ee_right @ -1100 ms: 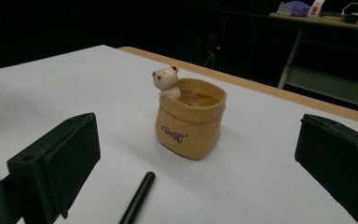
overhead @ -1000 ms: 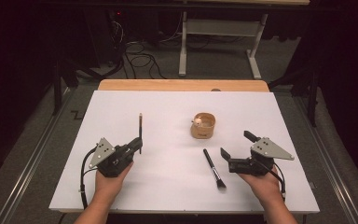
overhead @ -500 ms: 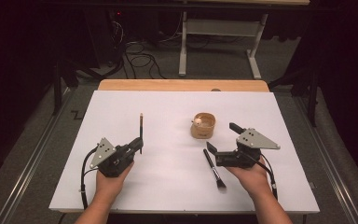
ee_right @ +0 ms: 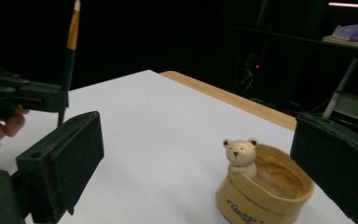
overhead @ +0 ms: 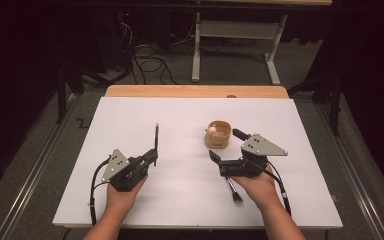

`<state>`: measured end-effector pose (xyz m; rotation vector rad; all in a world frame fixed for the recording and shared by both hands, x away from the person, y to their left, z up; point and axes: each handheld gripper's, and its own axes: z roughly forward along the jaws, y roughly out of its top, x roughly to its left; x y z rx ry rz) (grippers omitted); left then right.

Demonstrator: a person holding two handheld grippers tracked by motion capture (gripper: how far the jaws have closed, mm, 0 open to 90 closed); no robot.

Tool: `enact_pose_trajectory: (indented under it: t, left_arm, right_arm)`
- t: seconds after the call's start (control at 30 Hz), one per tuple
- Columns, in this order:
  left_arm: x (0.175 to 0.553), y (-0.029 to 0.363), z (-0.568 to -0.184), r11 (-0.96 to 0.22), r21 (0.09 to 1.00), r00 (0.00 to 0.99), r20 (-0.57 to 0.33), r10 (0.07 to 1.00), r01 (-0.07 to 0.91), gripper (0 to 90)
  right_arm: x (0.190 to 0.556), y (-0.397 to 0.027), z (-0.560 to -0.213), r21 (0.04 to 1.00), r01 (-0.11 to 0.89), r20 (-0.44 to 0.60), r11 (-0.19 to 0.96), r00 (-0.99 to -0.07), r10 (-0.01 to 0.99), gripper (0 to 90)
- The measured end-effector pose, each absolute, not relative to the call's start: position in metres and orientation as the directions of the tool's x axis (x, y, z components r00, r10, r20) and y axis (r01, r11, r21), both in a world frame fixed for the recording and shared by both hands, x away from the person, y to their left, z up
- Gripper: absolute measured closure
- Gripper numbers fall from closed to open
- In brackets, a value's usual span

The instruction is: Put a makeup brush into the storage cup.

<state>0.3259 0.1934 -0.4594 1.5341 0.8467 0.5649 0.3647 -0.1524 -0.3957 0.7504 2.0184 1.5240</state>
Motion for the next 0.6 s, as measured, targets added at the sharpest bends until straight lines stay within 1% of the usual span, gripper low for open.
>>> enact_pose_trajectory:
  t: [0.13, 0.27, 0.5, 0.6]
  left_arm:
    - [0.325, 0.192, -0.460, -0.001, 0.981, 0.617, -0.120, 0.778, 0.192, 83.9]
    - [0.324, 0.189, -0.460, -0.006, 0.981, 0.623, -0.119, 0.773, 0.194, 83.9]
    - [0.321, 0.176, -0.462, -0.015, 0.980, 0.647, -0.121, 0.753, 0.200, 83.9]
    - [0.320, 0.168, -0.464, -0.025, 0.980, 0.662, -0.116, 0.740, 0.199, 83.9]
  right_arm:
    - [0.363, -0.147, -0.391, 0.966, 0.122, -0.065, 0.226, -0.738, 0.672, 4.1]
    - [0.361, -0.140, -0.389, 0.972, 0.111, -0.054, 0.206, -0.751, 0.658, 4.2]
    - [0.354, -0.131, -0.397, 0.970, 0.119, -0.043, 0.213, -0.774, 0.631, 4.6]
    - [0.351, -0.130, -0.402, 0.970, 0.156, 0.006, 0.187, -0.784, 0.621, 5.0]
